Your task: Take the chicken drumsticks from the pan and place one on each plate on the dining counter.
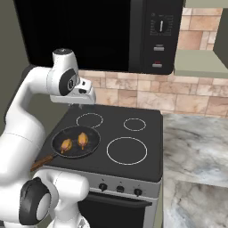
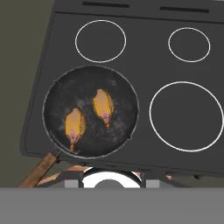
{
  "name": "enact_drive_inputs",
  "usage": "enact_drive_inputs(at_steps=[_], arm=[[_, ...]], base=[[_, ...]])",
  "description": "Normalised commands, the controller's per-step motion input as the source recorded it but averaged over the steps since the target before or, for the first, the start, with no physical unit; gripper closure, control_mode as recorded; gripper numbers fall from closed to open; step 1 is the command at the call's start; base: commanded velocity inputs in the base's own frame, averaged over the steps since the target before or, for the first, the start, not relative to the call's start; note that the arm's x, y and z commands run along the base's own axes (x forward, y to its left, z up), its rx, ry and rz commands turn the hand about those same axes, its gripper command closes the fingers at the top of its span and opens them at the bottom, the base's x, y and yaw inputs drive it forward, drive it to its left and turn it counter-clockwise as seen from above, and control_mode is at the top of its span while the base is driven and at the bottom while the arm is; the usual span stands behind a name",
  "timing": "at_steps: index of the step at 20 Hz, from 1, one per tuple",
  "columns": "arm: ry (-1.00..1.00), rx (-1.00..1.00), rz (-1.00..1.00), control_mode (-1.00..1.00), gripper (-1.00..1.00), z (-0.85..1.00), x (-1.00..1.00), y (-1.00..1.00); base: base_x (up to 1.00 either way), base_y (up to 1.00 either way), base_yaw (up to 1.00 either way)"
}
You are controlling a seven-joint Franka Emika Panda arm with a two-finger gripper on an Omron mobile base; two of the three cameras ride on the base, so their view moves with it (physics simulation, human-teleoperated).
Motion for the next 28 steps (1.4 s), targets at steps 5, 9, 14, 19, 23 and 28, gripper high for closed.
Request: enact_drive_inputs(at_steps=[5,9,14,19,23,28], arm=[[0.0,0.0,0.0,-1.0,-1.0,-0.08,0.0,0.05],[0.0,0.0,0.0,-1.0,-1.0,-0.37,0.0,0.0],[0.0,0.0,0.0,-1.0,-1.0,-0.56,0.0,0.0],[0.0,0.0,0.01,-1.0,-1.0,-0.63,0.0,0.13],[0.0,-0.01,0.05,-1.0,-1.0,-0.63,0.01,0.15],[0.0,-0.03,0.06,-1.0,-1.0,-0.5,0.11,0.13]], base=[[0.0,0.0,0.0],[0.0,0.0,0.0],[0.0,0.0,0.0],[0.0,0.0,0.0],[0.0,0.0,0.0],[0.0,0.0,0.0]])
